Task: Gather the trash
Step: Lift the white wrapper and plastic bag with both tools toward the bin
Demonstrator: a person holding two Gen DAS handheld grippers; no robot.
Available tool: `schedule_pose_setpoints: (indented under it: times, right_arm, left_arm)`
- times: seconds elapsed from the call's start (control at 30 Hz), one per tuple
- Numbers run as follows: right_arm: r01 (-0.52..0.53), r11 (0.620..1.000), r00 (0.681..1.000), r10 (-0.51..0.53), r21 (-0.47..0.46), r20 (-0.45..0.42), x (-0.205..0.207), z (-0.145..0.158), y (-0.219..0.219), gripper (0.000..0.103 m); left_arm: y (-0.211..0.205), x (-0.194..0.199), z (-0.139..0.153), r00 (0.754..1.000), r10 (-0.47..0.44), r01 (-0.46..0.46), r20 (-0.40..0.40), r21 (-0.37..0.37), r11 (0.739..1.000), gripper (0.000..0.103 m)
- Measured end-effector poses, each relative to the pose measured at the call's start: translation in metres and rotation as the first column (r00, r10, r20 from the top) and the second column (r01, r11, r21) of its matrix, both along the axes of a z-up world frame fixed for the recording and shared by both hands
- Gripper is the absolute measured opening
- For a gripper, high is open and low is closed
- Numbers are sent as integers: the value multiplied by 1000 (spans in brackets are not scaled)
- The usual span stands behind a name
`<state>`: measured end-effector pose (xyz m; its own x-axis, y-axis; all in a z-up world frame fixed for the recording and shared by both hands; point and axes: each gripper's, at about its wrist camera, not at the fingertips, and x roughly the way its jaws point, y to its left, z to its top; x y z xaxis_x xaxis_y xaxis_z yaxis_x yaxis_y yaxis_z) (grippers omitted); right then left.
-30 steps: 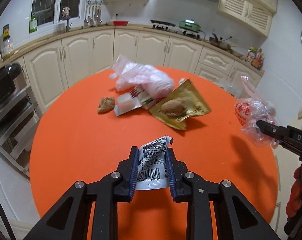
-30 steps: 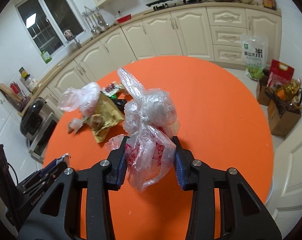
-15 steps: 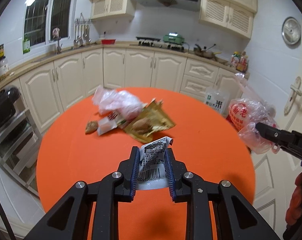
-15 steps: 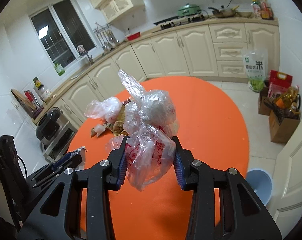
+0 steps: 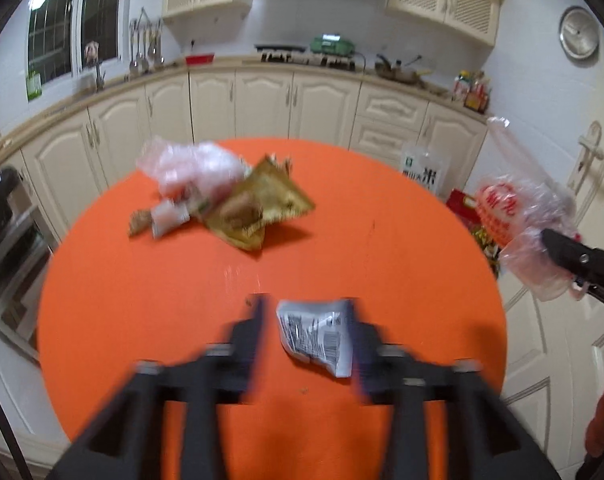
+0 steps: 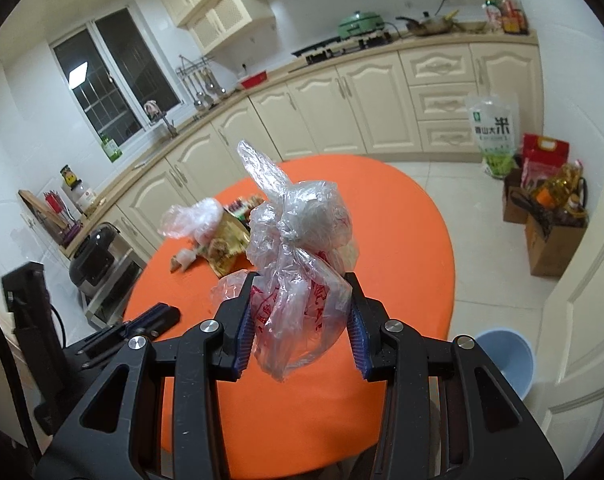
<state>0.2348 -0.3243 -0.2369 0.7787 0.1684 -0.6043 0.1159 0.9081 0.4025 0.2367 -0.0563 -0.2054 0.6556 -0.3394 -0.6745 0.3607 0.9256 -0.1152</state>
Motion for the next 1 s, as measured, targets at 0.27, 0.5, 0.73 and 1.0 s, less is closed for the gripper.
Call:
schedule_pose_setpoints:
  times: [0.27,0.5,0.73,1.0]
  right_arm:
    - [-10,1000,999,10,11,-42,5,-17,-5,38]
    - [-10,1000,998,10,12,-54,6,-22,-6,37]
    - [3,1000,999,-2,14,-53,4,-21,-12,37]
    - [10,1000,999,-9,17,-49,-1,-20,-12,37]
  left_arm:
    - [-20,21,-27,996,-34,37,-88,43,998,75]
    - [-29,32,-42,992,-78,80,-103,22,997,33]
    - [-26,33,-45,991,-98,99,-93,10,995,17]
    - [-40,23,-39,988,-131,131,-84,-1,991,13]
